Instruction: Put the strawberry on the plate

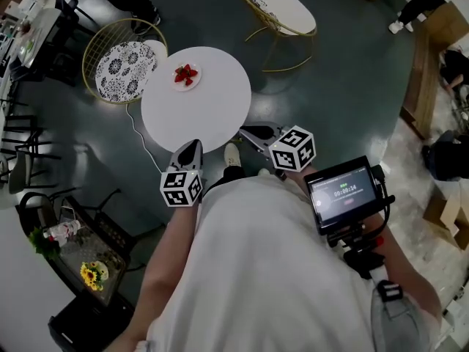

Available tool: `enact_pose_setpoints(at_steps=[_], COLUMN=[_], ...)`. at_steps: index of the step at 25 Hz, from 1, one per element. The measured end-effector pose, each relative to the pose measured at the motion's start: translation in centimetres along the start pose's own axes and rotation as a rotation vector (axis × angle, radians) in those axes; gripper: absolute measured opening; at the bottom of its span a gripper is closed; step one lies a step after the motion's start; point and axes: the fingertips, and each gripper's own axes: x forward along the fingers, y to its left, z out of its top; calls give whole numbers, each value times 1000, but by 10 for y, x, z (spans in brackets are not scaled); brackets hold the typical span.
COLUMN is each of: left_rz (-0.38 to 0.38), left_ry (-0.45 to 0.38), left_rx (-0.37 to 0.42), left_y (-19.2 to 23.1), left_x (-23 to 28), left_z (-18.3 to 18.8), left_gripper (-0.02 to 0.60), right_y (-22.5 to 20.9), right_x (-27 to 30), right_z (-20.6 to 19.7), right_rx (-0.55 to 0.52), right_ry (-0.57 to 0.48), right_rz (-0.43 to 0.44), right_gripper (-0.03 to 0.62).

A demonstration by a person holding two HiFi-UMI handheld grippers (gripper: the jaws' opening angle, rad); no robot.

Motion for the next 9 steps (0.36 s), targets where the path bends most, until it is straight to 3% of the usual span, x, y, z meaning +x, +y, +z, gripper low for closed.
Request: enact_pose_setpoints(at_steps=[9], left_rz=[8], left_ry=[7], left_rx=[-21], left_y=[-9], left_x=[-9], left_z=[-18], left_gripper=[8], right_y=[10], right_x=[-5], right_z=[-7], right_rx=[-13], right_ry=[13], right_rz=[20], right_gripper=[8])
